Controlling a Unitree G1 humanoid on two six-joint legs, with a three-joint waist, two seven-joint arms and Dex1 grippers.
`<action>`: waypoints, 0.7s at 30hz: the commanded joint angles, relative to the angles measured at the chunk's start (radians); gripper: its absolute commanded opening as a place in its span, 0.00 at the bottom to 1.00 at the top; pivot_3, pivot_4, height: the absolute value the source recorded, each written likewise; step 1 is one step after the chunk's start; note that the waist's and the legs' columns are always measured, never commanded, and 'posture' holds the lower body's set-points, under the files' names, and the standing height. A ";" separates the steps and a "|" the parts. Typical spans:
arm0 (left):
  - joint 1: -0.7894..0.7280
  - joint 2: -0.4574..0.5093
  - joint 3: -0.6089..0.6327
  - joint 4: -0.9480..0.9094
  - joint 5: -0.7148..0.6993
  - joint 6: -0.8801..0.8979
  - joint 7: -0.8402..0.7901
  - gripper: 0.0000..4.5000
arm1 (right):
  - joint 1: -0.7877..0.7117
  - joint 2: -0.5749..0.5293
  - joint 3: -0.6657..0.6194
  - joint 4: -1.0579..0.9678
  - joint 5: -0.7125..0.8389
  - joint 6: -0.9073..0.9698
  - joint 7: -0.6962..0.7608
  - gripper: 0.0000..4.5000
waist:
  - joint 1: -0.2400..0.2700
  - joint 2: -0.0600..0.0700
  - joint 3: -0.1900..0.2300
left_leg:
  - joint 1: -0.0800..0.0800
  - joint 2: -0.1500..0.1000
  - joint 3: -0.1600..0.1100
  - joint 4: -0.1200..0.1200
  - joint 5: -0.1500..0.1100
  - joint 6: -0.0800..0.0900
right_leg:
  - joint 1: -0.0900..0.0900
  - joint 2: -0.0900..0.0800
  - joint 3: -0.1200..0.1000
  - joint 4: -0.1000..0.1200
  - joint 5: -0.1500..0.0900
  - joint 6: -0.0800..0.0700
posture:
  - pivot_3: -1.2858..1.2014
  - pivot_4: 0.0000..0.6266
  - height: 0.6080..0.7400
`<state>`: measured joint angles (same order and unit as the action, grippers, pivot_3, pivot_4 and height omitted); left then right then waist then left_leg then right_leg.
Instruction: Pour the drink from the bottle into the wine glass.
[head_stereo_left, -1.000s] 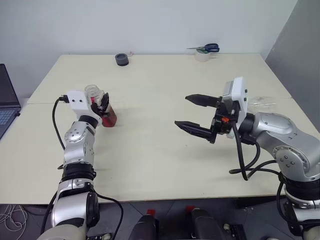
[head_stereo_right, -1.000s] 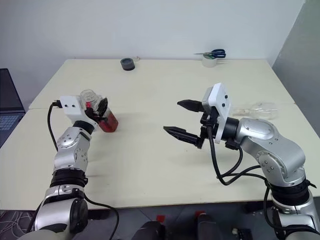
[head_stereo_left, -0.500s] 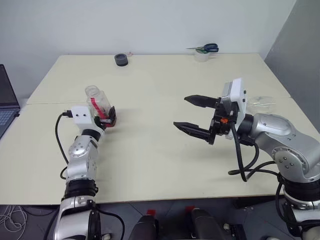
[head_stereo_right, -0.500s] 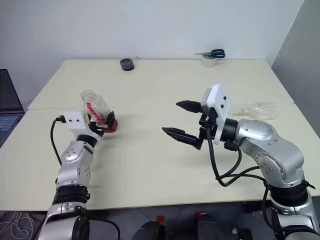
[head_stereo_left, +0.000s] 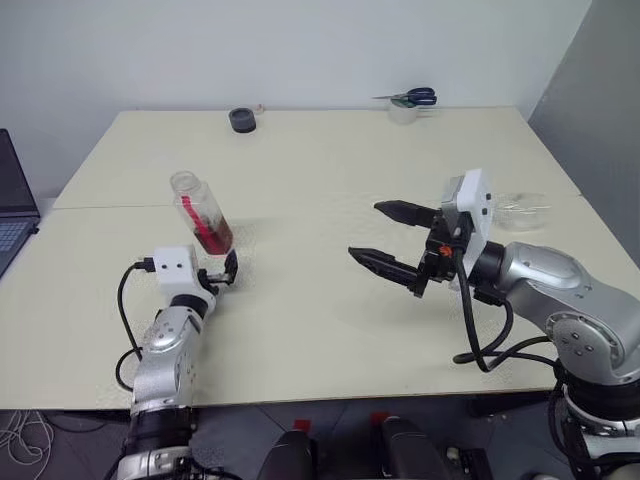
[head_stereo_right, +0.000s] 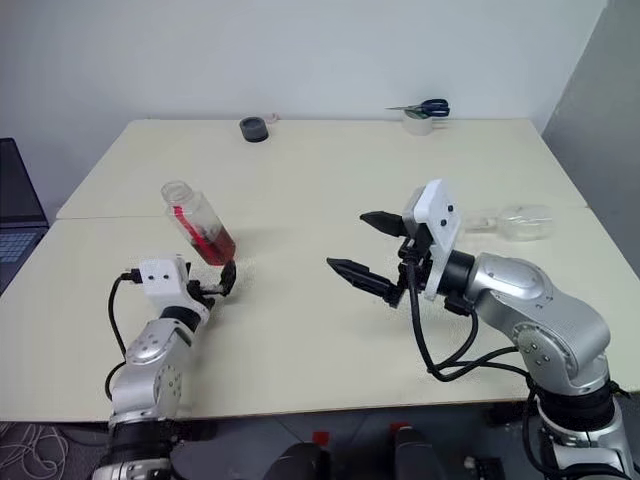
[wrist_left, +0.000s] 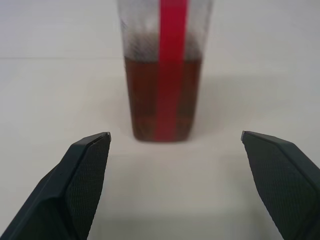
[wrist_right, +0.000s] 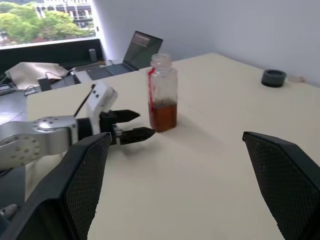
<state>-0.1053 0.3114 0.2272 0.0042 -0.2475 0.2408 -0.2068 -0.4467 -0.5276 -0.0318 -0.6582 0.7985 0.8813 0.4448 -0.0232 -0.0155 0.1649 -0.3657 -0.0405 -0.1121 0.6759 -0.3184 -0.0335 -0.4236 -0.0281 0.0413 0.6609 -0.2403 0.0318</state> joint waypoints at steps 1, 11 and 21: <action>0.093 0.036 -0.062 -0.193 -0.026 0.067 -0.088 0.99 | 0.035 0.062 -0.087 -0.060 0.095 0.041 -0.140 1.00 | 0.000 0.000 0.000 | 0.000 0.000 0.000 0.000 0.000 0.000 | 0.000 0.000 0.000 0.000 0.000 0.000 | 0.52 0.24 1.00; 0.058 0.192 -0.226 -0.596 -0.268 0.307 -0.394 0.99 | 0.110 0.444 -0.388 0.187 0.282 -0.015 -0.754 1.00 | 0.002 0.001 -0.001 | 0.003 0.001 0.001 0.000 -0.002 0.003 | 0.003 0.003 0.000 0.002 0.000 0.000 | 0.52 0.24 1.00; -0.124 0.230 -0.199 -0.569 -0.459 0.444 -0.464 0.99 | -0.072 0.534 -0.606 0.581 0.321 -0.315 -0.922 1.00 | -0.011 0.006 0.001 | 0.003 0.001 0.004 0.000 -0.002 0.004 | 0.002 0.008 0.001 0.003 0.000 0.000 | 0.52 0.24 1.00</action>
<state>-0.2195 0.5371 0.0080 -0.5698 -0.6876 0.6859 -0.6659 -0.4911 0.0085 -0.6262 -0.0980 1.1165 0.6162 -0.4881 -0.0345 -0.0099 0.1654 -0.3624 -0.0395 -0.1078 0.6756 -0.3202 -0.0297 -0.4216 -0.0200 0.0428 0.6637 -0.2404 0.0314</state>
